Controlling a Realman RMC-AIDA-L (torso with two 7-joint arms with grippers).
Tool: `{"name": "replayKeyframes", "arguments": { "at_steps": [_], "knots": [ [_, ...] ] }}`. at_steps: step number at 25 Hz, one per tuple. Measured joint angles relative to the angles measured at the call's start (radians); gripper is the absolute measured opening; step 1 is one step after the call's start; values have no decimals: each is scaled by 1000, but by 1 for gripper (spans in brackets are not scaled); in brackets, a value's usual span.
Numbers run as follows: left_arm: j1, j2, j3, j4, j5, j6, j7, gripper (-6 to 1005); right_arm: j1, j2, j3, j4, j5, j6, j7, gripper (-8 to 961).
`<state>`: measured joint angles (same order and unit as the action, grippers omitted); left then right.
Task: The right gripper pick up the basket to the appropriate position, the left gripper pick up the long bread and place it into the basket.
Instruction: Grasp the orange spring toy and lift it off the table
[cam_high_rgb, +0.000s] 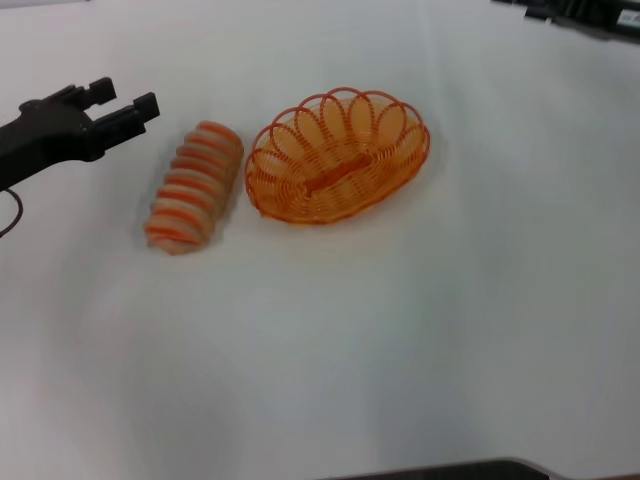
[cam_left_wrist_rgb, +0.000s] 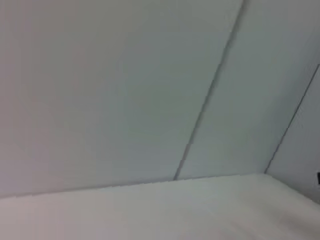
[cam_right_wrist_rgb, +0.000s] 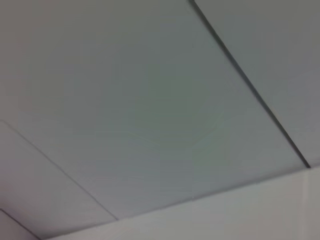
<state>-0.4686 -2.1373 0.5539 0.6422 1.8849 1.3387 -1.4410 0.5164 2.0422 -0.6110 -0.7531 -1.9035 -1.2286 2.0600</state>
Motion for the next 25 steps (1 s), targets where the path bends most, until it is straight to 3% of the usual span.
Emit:
{"name": "replayKeyframes", "arguments": {
  "at_steps": [4,7,11,13,18,21,25],
  "knots": [
    [7,30,55,7,10,10,-151,750,-3,-23,21,0,41,-73,-46,869],
    [6,81,149,17,52,28,-325,749,3,-38,31,-5,49,-122,-55,869],
    [-3,115,218,96,150,61,-536,746,10,-51,34,-12,54,-152,-65,868],
    [-4,115,239,181,217,78,-637,745,13,-57,33,-12,54,-153,-72,868],
    [-15,90,294,374,387,109,-791,744,14,-64,35,-12,51,-129,-88,868],
    [-44,83,308,414,466,132,-838,744,11,-68,34,-12,50,-114,-89,868],
    [-85,50,314,457,574,159,-862,743,3,-73,35,-12,50,-109,-88,868]
  ]
}}
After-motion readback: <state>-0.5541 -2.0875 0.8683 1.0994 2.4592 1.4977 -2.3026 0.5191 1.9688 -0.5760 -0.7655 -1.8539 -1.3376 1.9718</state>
